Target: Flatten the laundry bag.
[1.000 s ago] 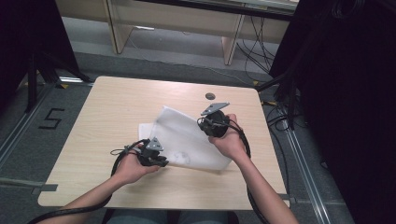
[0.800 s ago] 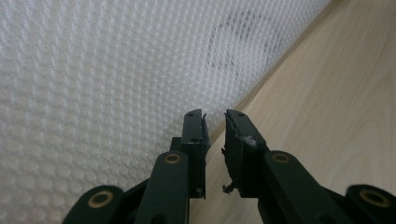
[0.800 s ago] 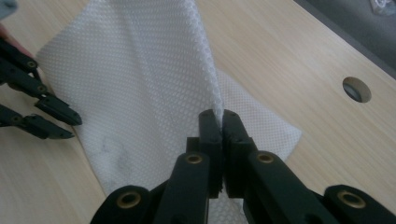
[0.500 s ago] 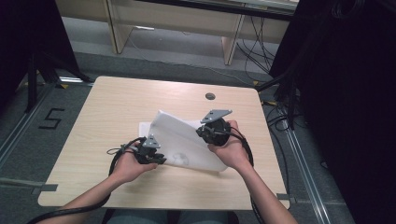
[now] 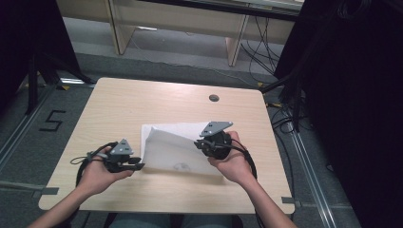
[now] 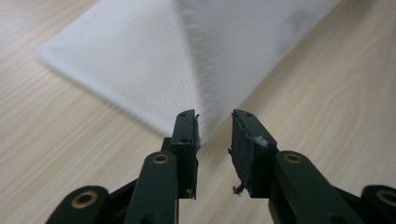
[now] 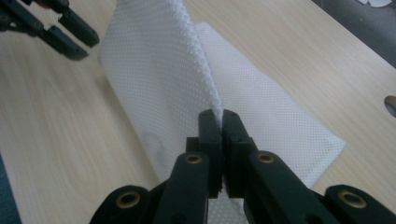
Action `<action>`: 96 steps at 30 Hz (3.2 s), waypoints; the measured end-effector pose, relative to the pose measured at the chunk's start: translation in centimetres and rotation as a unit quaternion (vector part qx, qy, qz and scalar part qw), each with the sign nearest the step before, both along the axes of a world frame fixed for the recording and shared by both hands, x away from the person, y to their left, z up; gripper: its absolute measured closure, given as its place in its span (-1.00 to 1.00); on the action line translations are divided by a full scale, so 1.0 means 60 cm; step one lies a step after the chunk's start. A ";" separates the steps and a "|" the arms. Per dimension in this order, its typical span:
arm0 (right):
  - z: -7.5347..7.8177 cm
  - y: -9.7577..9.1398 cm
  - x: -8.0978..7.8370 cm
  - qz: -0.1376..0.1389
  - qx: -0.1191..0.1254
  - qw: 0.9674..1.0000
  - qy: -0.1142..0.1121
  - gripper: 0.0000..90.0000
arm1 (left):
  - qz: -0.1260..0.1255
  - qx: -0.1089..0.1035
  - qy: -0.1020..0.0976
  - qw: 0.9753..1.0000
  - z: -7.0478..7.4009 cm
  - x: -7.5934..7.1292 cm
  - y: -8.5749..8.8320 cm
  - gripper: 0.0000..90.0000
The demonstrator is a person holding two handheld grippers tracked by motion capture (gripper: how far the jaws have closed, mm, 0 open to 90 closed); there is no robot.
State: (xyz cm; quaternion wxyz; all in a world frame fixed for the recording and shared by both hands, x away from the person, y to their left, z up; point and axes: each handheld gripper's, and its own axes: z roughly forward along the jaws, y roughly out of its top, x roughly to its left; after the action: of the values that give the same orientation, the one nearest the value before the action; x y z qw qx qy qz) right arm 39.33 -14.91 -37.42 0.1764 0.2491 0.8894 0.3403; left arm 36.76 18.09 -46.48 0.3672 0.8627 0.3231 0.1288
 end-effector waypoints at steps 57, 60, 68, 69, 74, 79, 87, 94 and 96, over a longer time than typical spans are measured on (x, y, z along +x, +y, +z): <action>-0.158 0.037 -0.099 0.056 -0.070 0.973 0.214 0.96 | -0.017 0.002 -0.021 1.000 -0.011 0.011 -0.023 0.29; -0.159 0.049 -0.090 0.054 -0.067 0.974 0.209 0.95 | -0.016 -0.004 -0.015 1.000 -0.013 0.010 -0.027 0.27; -0.147 0.053 -0.078 0.040 -0.048 0.980 0.191 0.57 | -0.025 -0.004 -0.016 1.000 -0.016 0.008 -0.027 0.26; -0.131 0.042 -0.080 0.036 -0.035 0.982 0.184 0.44 | -0.019 -0.011 -0.010 1.000 -0.017 0.006 -0.028 0.26; -0.090 0.005 -0.079 0.013 -0.001 0.987 0.158 0.36 | -0.028 -0.005 -0.015 0.999 -0.014 0.006 -0.031 0.29; -0.074 -0.022 -0.066 -0.027 0.007 0.989 0.145 0.41 | -0.045 -0.008 0.003 0.999 -0.014 -0.004 -0.048 0.45; -0.124 -0.066 -0.007 -0.087 -0.044 0.981 0.166 0.78 | -0.075 -0.009 0.028 0.997 -0.008 -0.023 -0.072 0.83; -0.166 -0.065 0.009 -0.087 -0.086 0.976 0.180 0.88 | -0.115 0.033 0.045 0.992 -0.019 -0.032 -0.093 0.86; -0.173 -0.064 0.008 -0.095 -0.089 0.973 0.189 0.91 | -0.124 0.057 0.051 0.989 -0.029 -0.030 -0.095 0.87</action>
State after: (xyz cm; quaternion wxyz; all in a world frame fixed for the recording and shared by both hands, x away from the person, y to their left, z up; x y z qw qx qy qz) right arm 39.83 -18.74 -47.78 0.0579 0.3757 0.9056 0.1880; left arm 34.96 12.39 -48.22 0.3135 0.9211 0.2241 0.0562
